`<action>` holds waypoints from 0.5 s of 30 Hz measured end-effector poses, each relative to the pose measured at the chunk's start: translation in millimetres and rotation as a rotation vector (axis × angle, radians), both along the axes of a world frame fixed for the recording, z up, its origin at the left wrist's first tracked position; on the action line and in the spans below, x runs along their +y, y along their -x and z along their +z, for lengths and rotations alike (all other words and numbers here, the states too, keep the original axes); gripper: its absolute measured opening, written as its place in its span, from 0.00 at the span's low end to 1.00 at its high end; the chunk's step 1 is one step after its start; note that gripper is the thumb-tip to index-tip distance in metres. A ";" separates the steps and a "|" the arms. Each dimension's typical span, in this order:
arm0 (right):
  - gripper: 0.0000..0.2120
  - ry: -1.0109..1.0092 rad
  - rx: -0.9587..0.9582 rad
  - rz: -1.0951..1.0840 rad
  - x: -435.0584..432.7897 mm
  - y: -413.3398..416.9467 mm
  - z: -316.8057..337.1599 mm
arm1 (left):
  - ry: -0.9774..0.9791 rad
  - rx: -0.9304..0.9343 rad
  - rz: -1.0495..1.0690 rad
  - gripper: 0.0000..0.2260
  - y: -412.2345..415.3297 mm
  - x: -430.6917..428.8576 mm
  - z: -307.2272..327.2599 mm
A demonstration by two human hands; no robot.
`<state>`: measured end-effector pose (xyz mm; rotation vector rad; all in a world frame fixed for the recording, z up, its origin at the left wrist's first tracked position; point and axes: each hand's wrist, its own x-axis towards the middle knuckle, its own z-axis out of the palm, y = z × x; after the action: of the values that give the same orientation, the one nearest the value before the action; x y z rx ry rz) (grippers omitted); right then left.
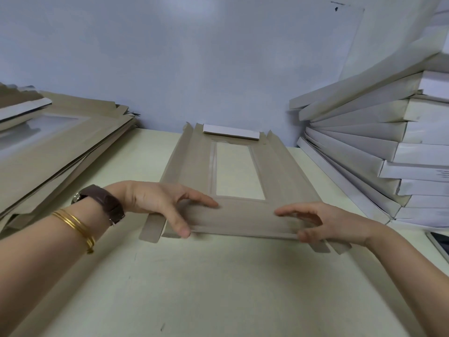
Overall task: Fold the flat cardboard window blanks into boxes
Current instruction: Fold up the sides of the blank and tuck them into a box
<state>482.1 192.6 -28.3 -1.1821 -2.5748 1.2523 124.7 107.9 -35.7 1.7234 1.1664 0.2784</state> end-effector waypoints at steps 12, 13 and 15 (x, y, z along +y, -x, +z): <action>0.26 -0.404 -0.045 -0.019 -3.7 -2.1 -27.4 | -0.283 0.277 0.178 0.26 -18.7 -6.8 -15.0; 0.24 -0.442 -0.025 -0.026 -3.4 -2.0 -30.0 | -0.303 0.268 0.203 0.24 -20.9 -7.8 -15.6; 0.20 -0.482 0.008 -0.044 -3.1 -2.0 -32.6 | -0.330 0.255 0.241 0.22 -24.3 -9.6 -15.7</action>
<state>484.2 189.5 -61.0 -1.1125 -2.6077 0.5682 149.0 98.3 -51.4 1.9449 1.5904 0.4257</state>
